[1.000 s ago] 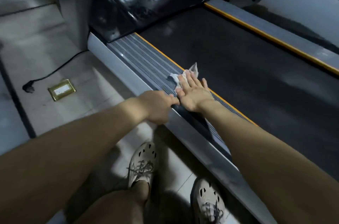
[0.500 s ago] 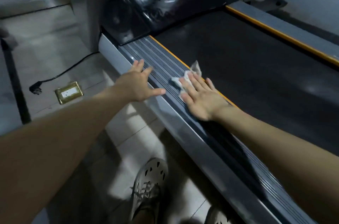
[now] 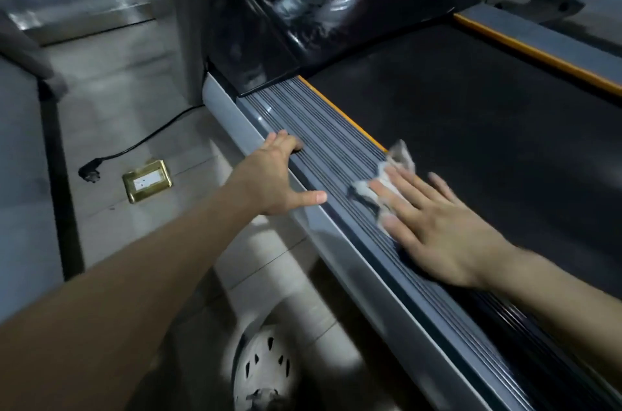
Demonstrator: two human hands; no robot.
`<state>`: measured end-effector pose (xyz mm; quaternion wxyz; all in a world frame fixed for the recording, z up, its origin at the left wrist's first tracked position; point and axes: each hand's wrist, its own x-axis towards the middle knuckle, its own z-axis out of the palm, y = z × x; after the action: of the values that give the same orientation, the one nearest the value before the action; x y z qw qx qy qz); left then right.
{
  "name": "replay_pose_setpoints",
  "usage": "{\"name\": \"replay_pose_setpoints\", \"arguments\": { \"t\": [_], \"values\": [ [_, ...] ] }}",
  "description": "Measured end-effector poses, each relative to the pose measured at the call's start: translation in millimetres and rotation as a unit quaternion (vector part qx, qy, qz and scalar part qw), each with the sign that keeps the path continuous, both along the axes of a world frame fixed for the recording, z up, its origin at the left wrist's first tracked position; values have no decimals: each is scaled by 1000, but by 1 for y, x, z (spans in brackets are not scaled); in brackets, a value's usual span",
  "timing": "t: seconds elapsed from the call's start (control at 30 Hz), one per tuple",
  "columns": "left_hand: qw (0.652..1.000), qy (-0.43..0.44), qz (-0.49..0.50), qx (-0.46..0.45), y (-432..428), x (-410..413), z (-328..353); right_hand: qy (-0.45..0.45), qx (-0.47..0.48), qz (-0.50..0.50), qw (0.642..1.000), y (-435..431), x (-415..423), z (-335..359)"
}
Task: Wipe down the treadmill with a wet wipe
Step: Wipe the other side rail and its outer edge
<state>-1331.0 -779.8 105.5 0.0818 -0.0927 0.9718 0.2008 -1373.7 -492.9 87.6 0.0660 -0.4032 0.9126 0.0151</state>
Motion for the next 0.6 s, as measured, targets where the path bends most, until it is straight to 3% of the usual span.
{"name": "replay_pose_setpoints", "arguments": {
  "t": [0.1, 0.2, 0.27, 0.37, 0.47, 0.53, 0.6],
  "values": [
    [1000, -2, 12, 2, -1, -3, -2, -39, -55, -3, 998, -117, -78, -10],
    [999, -1, 34, 27, -2, -2, -5, -37, -31, -8, 999, -198, -122, -6],
    [998, 6, 43, 36, -3, -3, -6, 0, -24, 23, 999, -190, -121, -6],
    [997, 33, 46, 52, -5, -3, -13, 43, -95, 95, 990, -114, -86, -17],
    [997, 43, 36, 55, -6, -1, -22, 20, -65, 85, 994, -39, -43, -11],
    [996, 52, 38, 59, -8, 1, -26, 14, -36, 73, 997, -40, -45, -7],
    [996, 58, 42, 59, -9, 1, -27, 0, -65, 65, 996, -88, -74, -6]
  ]
}}
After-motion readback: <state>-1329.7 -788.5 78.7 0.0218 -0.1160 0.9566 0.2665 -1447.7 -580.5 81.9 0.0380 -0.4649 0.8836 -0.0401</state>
